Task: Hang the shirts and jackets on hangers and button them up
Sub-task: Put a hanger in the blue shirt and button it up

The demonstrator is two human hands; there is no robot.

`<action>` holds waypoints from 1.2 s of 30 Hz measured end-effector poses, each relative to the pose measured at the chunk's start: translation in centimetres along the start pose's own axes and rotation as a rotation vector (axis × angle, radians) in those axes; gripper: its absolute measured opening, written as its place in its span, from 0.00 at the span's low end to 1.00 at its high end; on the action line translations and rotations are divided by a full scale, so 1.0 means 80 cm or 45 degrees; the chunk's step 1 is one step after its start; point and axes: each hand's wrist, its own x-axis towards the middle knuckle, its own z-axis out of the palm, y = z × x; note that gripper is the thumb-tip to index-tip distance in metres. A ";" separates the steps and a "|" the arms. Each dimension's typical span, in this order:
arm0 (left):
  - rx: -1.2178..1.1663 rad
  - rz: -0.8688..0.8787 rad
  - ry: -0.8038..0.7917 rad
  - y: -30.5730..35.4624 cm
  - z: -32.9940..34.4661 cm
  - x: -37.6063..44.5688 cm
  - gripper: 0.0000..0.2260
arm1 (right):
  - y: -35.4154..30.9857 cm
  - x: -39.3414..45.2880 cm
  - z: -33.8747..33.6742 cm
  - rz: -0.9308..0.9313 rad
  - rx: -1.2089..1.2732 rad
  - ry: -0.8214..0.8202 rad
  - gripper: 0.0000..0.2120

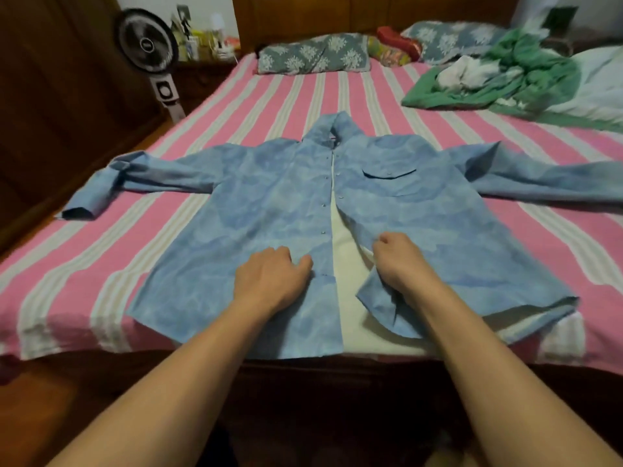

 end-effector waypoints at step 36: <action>-1.284 0.053 -0.123 -0.002 0.007 -0.014 0.07 | -0.013 -0.049 0.059 -0.222 0.348 0.143 0.03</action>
